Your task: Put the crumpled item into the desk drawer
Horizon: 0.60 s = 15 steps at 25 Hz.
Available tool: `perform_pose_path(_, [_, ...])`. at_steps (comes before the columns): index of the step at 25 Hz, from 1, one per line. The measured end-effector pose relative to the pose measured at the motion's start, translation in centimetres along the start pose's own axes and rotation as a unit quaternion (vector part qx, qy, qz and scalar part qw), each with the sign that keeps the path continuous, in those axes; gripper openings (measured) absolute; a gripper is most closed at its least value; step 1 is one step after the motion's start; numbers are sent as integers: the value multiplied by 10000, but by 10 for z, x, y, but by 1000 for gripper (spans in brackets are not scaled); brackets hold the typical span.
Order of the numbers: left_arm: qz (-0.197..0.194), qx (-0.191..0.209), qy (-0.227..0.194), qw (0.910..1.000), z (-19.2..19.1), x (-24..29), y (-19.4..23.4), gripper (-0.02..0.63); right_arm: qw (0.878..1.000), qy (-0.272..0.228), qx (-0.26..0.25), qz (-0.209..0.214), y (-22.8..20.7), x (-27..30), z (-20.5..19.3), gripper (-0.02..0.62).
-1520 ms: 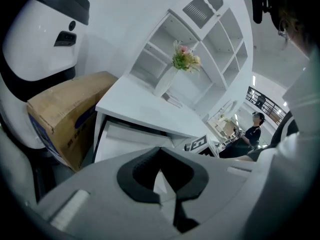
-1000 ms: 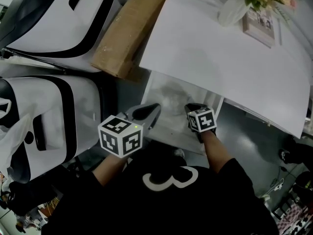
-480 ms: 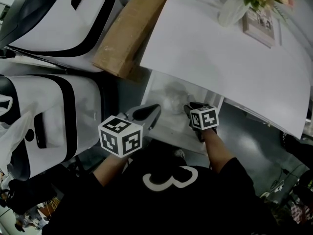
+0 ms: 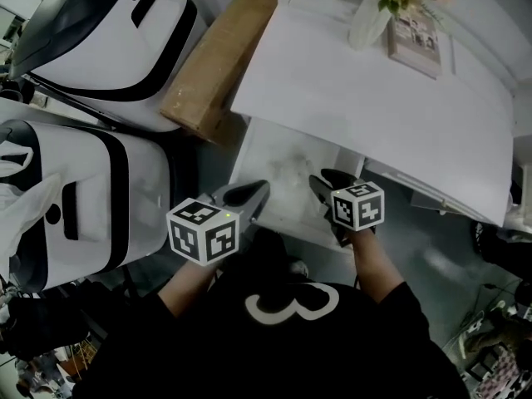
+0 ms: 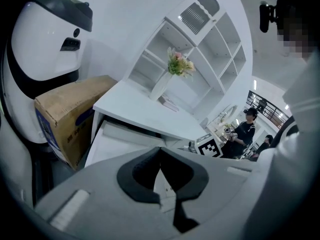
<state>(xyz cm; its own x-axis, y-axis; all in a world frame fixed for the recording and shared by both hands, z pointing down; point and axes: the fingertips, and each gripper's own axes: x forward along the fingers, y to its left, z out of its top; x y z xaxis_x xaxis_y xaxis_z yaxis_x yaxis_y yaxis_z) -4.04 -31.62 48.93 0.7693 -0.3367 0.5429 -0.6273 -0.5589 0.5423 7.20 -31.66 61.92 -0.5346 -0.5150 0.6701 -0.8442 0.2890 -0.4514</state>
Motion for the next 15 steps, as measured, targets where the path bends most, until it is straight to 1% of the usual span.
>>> perform_pose_path(3, [-4, 50, -107, 9999, -5, -13, -21, 10, 9987, -514, -47, 54, 14, -45, 15, 154])
perform_pose_path(6, [-29, 128, -218, 9997, -11, -29, -44, 10, 9950, -969, -137, 211, 36, -92, 25, 136])
perform_pose_path(8, [-73, 201, -330, 9992, -14, -40, -61, 11, 9916, -1227, -372, 196, 52, -122, 29, 114])
perform_pose_path(11, [-161, 327, -564, 9977, -16, -56, -87, 9, 9849, -1499, -870, 45, 74, -162, 29, 114])
perform_pose_path(15, [-307, 491, -834, 9948, -20, -81, -125, 9, 9775, -1820, -1054, 180, 112, -210, 24, 75])
